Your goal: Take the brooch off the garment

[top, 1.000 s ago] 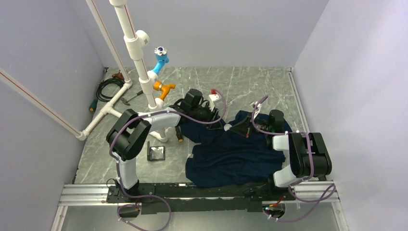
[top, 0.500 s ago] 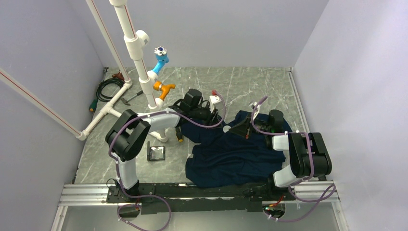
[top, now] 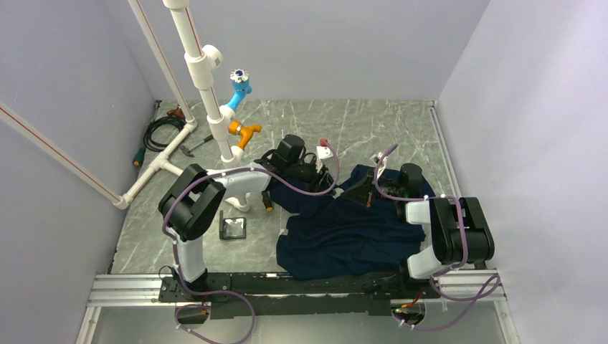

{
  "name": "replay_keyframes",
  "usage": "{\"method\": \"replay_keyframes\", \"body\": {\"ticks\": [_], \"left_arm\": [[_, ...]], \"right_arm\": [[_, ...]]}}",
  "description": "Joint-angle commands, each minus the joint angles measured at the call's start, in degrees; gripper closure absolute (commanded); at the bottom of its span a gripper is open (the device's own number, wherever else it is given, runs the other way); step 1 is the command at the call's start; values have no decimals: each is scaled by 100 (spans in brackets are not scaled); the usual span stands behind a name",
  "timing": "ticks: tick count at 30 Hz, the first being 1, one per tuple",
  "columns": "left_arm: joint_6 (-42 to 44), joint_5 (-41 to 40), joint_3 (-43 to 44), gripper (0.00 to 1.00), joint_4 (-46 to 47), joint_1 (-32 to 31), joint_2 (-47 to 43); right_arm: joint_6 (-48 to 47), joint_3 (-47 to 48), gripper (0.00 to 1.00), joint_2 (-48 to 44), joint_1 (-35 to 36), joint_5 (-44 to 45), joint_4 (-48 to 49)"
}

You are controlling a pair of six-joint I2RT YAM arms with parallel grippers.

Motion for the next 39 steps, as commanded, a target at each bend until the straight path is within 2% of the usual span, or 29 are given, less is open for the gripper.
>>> {"method": "replay_keyframes", "body": {"ticks": [1,4,8,9,12,18,23,31,39], "left_arm": [[185,300,176,62,58,-101,40],[282,265,220,71,-47,-169,72],[352,67,286,98,-207,-210,91],[369,-48,280,100,-229,-211,85],[477,-402,232,100,-300,-211,16],[842,-1361,161,100,-523,-290,-121],[1221,-2245,98,100,-611,-485,-189],[1733,-3507,-22,100,-532,-690,-244],[2172,-4341,-148,100,-519,-801,-299]], "right_arm": [[-126,109,100,-10,27,-221,280],[-126,110,100,-29,24,-238,268],[-111,137,100,-19,24,-235,237],[-109,155,100,-11,24,-236,196],[-104,215,97,11,24,-240,78],[-47,301,77,43,2,-241,-90],[85,302,64,-25,-65,-280,-112],[200,267,58,-286,-134,-315,-260],[91,276,51,-573,-349,-306,-593]]}}
